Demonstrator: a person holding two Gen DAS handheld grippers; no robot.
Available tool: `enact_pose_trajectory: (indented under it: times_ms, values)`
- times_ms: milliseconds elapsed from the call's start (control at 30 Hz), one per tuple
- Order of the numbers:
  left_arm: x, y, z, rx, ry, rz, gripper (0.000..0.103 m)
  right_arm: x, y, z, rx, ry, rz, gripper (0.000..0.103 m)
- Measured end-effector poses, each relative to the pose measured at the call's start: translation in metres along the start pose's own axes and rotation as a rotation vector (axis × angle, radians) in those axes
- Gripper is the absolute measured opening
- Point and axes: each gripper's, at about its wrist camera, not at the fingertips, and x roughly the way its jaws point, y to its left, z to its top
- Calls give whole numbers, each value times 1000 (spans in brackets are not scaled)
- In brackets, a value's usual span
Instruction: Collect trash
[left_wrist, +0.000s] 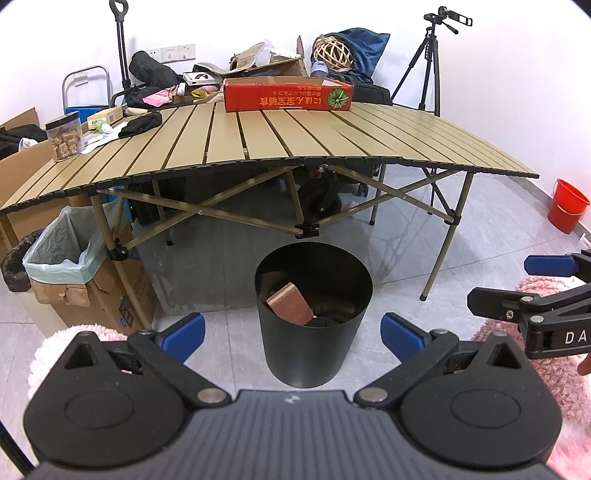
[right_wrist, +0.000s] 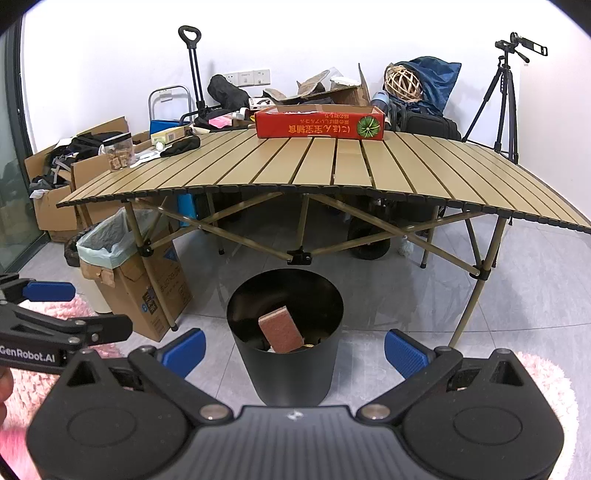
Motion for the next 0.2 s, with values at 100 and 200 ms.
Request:
enact_pose_trajectory:
  times_ms: [100, 200]
  values:
    - [0, -1, 0, 4, 1, -14, 103, 0, 0, 0, 0, 0, 0, 103]
    - [1, -2, -1, 8, 4, -21, 103, 0, 0, 0, 0, 1, 0, 103]
